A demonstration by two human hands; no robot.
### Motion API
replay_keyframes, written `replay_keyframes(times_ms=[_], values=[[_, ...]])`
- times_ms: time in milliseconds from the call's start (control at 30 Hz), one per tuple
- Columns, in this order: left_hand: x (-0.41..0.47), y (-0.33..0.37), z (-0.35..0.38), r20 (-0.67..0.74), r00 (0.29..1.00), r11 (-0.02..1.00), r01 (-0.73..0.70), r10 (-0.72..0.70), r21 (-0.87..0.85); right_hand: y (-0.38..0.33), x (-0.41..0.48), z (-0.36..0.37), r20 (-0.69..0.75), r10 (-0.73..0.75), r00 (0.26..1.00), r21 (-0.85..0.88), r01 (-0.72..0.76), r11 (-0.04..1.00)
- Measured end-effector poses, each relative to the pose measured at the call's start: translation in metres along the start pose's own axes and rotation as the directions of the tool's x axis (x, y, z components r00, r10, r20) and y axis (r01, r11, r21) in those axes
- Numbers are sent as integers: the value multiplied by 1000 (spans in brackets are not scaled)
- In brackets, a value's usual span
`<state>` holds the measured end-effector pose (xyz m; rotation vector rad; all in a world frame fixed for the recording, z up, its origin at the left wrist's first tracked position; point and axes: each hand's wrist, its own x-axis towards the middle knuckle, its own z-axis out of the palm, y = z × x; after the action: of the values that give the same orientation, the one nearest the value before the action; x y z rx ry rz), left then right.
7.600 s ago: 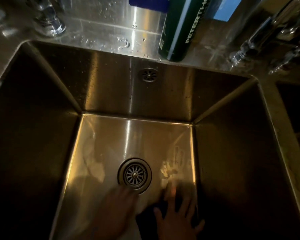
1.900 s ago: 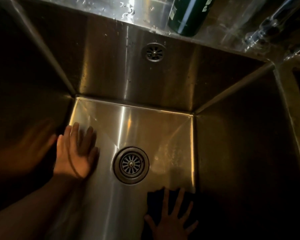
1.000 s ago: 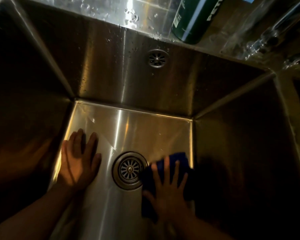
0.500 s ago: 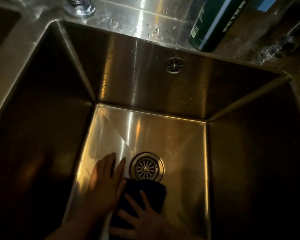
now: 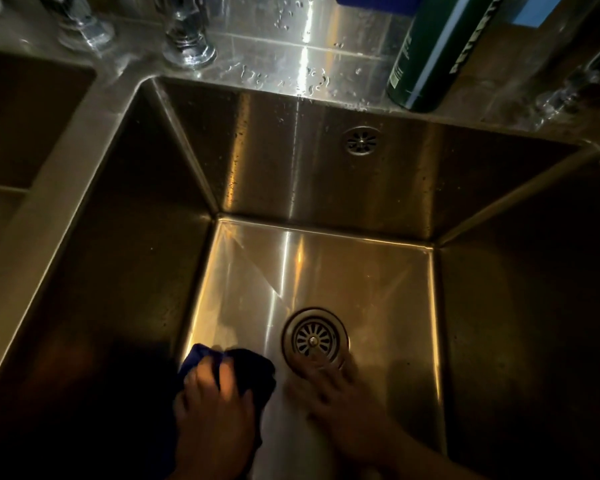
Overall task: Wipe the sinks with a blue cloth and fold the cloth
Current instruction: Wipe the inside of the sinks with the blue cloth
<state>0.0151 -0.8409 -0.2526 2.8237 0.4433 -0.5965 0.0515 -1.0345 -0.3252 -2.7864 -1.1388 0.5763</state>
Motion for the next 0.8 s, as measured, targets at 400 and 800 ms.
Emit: replay_keyframes(times_ms=[400, 800], values=[[-1, -49, 72, 57, 990, 987, -136, 132, 80, 43, -65, 12, -50, 601, 798, -26, -603, 798], [193, 21, 21, -80, 996, 998, -41, 45, 49, 47, -63, 24, -53, 622, 782, -40, -624, 781]])
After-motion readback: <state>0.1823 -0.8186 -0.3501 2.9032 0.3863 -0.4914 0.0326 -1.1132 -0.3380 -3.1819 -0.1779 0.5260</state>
